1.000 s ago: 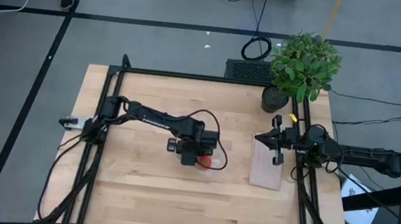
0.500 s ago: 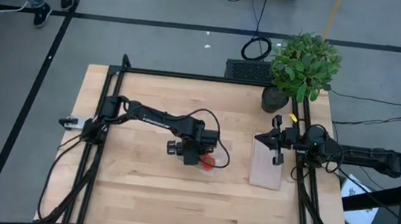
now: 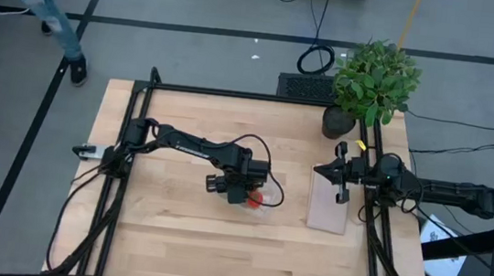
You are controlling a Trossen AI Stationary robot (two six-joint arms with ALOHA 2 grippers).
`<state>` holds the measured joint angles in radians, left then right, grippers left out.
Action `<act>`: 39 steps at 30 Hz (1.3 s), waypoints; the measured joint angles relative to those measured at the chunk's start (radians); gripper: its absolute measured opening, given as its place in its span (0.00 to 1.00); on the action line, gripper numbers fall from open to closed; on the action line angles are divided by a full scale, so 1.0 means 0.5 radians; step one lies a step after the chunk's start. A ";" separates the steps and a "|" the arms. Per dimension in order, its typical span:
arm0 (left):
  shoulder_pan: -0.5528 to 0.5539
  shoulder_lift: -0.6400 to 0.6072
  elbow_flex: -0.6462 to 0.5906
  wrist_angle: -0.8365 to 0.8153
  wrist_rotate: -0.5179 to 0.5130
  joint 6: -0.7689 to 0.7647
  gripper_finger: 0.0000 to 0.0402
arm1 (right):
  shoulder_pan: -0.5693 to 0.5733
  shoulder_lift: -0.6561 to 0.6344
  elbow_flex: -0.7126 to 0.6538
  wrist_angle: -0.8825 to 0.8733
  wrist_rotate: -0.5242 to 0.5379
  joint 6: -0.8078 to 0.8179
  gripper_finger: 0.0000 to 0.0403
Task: Pick and placing Produce into tupperware
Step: Put the corn into the transparent bin
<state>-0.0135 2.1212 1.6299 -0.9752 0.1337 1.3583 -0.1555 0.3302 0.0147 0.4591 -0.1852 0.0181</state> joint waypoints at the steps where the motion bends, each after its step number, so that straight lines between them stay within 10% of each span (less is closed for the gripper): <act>1: 0.000 0.000 0.000 0.000 0.000 -0.001 0.63 | 0.001 0.000 0.000 0.000 0.000 0.000 0.00; 39: 0.045 -0.062 0.002 -0.077 0.086 -0.225 0.60 | 0.001 0.000 0.000 0.000 0.000 0.016 0.00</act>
<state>0.0091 2.0903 1.6310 -1.0136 0.1765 1.2456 -0.1552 0.3302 0.0147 0.4591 -0.1852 0.0261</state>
